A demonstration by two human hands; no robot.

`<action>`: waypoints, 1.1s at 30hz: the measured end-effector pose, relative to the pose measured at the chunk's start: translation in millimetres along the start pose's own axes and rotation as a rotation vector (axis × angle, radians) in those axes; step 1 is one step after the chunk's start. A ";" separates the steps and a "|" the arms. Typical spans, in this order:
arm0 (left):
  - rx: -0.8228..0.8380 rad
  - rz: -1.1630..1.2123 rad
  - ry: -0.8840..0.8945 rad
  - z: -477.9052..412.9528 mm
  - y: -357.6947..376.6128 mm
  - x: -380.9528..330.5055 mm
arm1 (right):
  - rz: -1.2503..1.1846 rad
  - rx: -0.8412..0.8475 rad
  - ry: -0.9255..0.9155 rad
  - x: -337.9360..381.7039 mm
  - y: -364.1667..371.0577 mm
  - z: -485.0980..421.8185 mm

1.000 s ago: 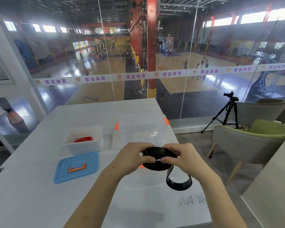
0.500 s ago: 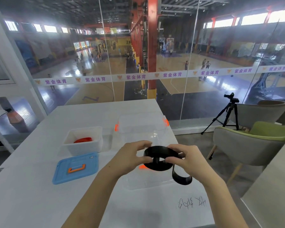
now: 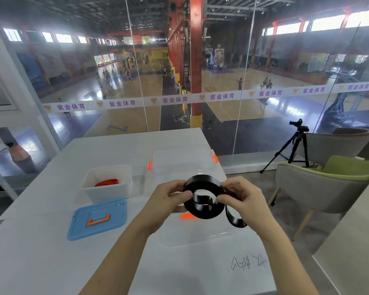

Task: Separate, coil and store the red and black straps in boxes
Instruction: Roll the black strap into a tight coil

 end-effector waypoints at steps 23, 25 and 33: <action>-0.008 0.089 -0.033 4.9 -1.0 12.1 | -0.106 -0.071 0.007 0.2 1.5 -4.6; 0.014 0.030 -0.056 6.1 -6.4 16.7 | -0.087 -0.037 0.018 -2.4 9.2 -5.8; 0.100 -0.203 -0.110 12.5 -29.6 20.9 | -0.028 0.114 0.068 -9.4 66.7 -12.7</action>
Point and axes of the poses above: each hand's wrist, its own z-axis away from the middle knuckle, its own y-axis out of the palm, x = y × z, the point moved 9 cm from there along -z, towards the middle knuckle, and after that the axes turned 4 degrees about -x, right-handed, at the moved point
